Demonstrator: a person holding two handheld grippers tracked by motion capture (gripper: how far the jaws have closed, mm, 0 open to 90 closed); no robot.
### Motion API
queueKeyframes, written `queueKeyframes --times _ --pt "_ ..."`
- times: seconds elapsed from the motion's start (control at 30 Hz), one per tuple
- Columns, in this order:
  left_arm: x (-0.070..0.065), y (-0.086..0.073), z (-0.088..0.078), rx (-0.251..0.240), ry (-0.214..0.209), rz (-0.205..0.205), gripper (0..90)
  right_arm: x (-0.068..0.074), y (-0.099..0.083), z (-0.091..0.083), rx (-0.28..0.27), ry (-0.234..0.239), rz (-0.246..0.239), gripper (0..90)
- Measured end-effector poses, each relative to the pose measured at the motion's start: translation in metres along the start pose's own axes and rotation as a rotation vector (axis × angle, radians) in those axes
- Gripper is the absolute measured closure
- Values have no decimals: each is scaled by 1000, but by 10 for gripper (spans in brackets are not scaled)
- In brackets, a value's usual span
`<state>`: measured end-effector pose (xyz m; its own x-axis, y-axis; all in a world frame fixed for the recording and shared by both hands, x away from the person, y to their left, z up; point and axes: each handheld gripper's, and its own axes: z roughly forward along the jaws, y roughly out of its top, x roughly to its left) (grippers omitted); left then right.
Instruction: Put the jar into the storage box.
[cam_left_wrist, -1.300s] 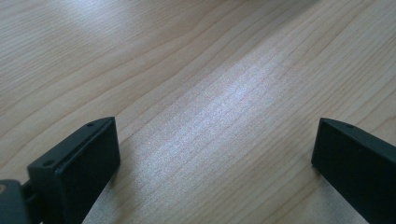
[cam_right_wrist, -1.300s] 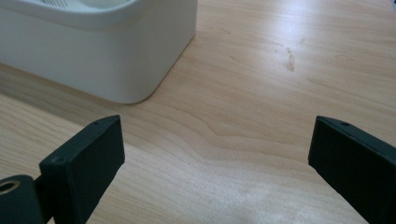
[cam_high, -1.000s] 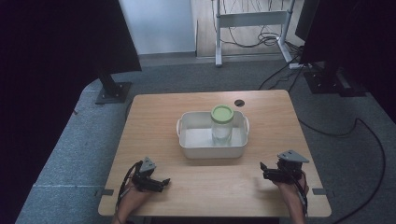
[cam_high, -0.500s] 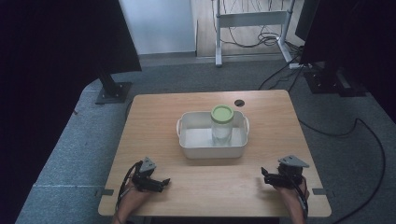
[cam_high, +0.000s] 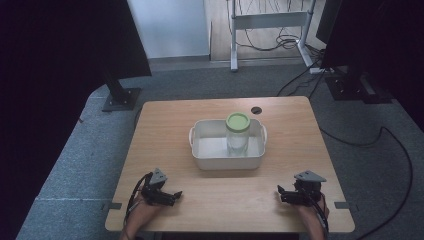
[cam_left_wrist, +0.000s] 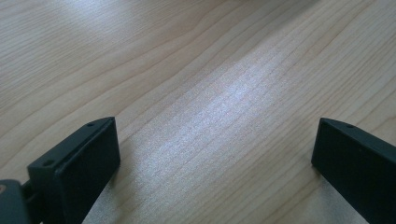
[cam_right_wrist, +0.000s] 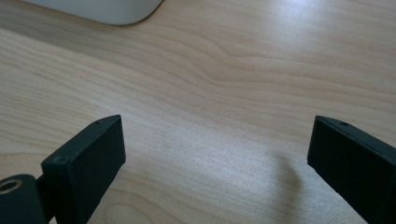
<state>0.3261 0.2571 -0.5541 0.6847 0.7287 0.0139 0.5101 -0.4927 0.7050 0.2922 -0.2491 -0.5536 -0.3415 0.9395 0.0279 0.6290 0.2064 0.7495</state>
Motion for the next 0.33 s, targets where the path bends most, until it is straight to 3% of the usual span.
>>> queueKeyframes --times 0.33 --pt "0 0 0 0 0 0 9 4 -4 4 53 15 -14 36"
